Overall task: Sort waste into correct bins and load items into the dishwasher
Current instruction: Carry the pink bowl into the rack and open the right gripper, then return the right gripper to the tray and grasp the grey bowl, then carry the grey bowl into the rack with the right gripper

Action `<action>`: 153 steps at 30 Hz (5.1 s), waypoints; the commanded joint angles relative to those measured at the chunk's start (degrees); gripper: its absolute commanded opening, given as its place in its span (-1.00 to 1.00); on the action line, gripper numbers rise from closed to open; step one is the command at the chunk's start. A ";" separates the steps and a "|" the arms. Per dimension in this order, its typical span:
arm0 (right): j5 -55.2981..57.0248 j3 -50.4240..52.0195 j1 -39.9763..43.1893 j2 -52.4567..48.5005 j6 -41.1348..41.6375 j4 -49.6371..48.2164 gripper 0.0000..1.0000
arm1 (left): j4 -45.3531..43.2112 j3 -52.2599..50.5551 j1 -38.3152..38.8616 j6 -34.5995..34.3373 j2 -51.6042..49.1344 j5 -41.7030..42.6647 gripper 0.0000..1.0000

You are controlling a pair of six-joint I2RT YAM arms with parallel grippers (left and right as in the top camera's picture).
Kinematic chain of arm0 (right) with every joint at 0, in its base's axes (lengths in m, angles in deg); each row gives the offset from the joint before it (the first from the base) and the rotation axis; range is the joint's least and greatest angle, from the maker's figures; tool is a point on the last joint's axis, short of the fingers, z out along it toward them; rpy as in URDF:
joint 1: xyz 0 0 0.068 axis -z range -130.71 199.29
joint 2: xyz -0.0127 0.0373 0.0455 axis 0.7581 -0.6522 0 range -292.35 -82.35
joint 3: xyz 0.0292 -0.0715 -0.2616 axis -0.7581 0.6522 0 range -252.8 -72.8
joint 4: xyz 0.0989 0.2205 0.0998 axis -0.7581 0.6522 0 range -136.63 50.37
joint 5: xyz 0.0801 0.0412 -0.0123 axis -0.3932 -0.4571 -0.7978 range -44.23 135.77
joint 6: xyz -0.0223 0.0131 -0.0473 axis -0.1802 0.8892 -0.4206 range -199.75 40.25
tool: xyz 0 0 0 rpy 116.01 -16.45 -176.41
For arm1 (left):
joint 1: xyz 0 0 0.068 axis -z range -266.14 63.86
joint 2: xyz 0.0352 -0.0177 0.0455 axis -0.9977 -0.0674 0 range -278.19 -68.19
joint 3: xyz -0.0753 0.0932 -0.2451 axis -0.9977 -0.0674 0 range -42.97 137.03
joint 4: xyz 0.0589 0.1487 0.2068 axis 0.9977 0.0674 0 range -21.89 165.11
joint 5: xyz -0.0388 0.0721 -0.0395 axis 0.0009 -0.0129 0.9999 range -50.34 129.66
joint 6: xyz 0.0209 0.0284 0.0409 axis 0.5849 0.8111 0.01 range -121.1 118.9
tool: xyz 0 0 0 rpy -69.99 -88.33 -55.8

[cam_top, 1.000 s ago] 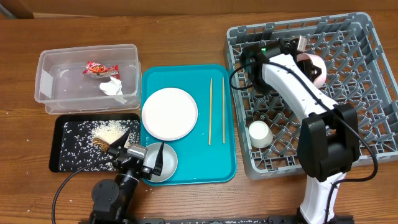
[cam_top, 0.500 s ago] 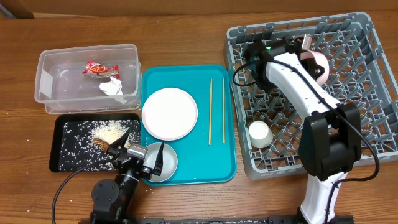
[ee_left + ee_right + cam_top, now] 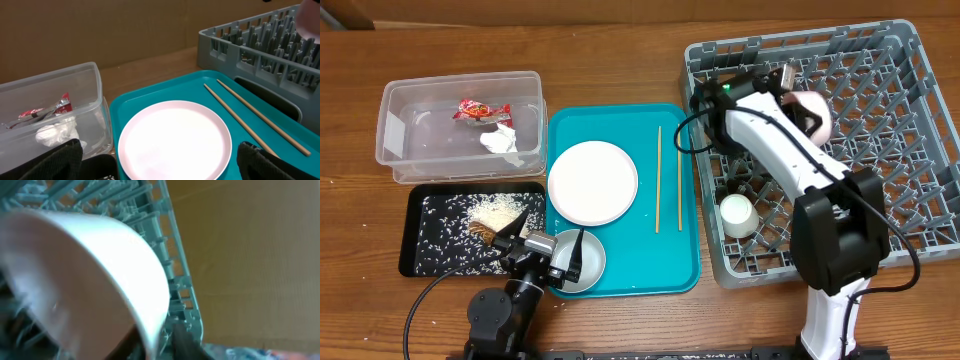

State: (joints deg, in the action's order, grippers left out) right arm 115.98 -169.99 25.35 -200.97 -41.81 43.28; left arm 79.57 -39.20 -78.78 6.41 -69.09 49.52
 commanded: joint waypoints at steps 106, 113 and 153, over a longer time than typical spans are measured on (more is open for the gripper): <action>-2.49 7.19 12.66 10.12 9.79 -3.78 -0.92 | -0.15 -0.28 -0.20 0.20 0.26 0.24 1.00; -5.46 7.19 12.15 8.61 9.66 -2.54 -0.92 | -0.17 -0.28 -0.20 0.20 0.26 0.24 1.00; -14.21 -0.59 4.55 16.13 15.76 2.16 -0.89 | -0.15 -0.28 -0.20 0.20 0.26 0.24 1.00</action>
State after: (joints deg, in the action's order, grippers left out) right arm 105.67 -164.37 28.74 -191.60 -26.67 46.49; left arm 79.42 -39.24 -79.37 6.61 -69.16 48.93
